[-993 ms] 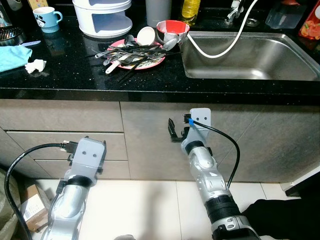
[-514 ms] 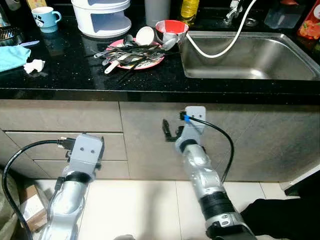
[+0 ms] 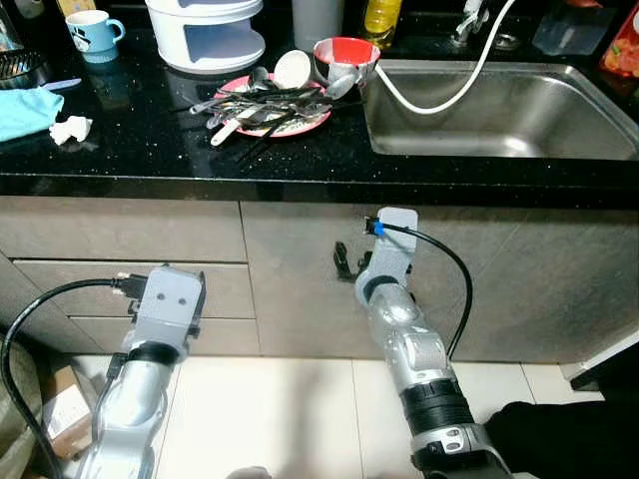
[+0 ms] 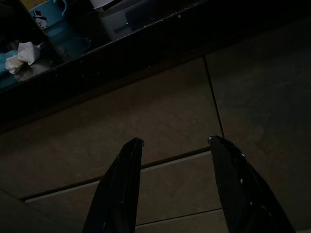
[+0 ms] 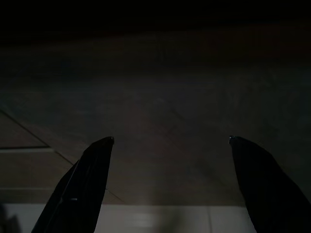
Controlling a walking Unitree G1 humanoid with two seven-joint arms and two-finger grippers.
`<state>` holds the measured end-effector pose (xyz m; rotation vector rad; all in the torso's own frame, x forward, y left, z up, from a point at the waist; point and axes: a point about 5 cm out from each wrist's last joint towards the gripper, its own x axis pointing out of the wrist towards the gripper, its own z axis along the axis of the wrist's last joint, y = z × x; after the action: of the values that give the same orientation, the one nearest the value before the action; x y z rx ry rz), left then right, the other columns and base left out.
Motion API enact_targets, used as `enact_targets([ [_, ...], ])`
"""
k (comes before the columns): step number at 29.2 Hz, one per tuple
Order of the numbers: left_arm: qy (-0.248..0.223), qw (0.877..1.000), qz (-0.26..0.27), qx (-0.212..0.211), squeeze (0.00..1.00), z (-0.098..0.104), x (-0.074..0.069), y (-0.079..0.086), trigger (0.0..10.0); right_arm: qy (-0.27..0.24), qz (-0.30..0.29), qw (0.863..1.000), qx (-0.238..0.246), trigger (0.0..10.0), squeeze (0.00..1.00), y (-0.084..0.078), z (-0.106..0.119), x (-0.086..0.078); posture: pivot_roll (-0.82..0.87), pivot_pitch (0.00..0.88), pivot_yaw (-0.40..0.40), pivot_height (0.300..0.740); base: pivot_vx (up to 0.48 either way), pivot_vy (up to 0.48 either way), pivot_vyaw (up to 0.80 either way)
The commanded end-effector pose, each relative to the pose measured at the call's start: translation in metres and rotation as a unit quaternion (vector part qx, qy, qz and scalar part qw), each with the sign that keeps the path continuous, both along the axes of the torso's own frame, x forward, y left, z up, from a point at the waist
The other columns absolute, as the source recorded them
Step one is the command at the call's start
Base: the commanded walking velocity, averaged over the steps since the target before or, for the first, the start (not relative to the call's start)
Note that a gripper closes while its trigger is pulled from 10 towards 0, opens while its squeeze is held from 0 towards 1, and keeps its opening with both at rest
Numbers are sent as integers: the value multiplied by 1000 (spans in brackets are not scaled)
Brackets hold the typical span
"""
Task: Kitchen organization
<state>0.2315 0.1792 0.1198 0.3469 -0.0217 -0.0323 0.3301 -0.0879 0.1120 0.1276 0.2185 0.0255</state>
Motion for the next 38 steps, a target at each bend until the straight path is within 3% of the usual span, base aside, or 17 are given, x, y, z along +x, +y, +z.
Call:
enact_targets([
  [1, 16, 1000, 7, 11, 0, -5, -1, 5, 10000, -3, 10, 1000, 24, 10000, 0, 16, 8, 0, 240, 71, 4, 740, 0, 0, 0],
  [16, 13, 999, 22, 20, 0, -6, 3, 9, 10000, -20, 1, 1000, -10, 10000, 0, 14, 14, -9, 236, 57, -7, 740, 0, 0, 0],
  [26, 12, 1000, 23, 18, 0, -6, 3, 8, 10000, -44, -3, 999, -20, 10000, 0, 11, 20, -7, 237, 52, -11, 740, 0, 0, 0],
  [29, 11, 1000, 24, 16, 0, -6, 3, 6, 10000, -45, -28, 998, -41, 10000, 0, 4, 20, -3, 225, 49, -15, 740, 0, 0, 0],
  [31, 11, 1000, 25, 13, 0, -6, 2, 6, 10000, -68, -74, 992, -77, 10000, 0, -6, 23, -2, 220, 50, -12, 740, 0, 0, 0],
  [34, 12, 1000, 26, 12, 0, -6, 1, 7, 10000, -64, -68, 991, -94, 10000, 0, -8, 21, -1, 213, 50, 0, 740, 0, 0, 0],
  [38, 17, 999, 27, 10, 0, -7, 0, 10, 10000, -63, -55, 993, -78, 10000, 0, -6, 23, -1, 211, 41, 11, 740, 0, 0, 0],
])
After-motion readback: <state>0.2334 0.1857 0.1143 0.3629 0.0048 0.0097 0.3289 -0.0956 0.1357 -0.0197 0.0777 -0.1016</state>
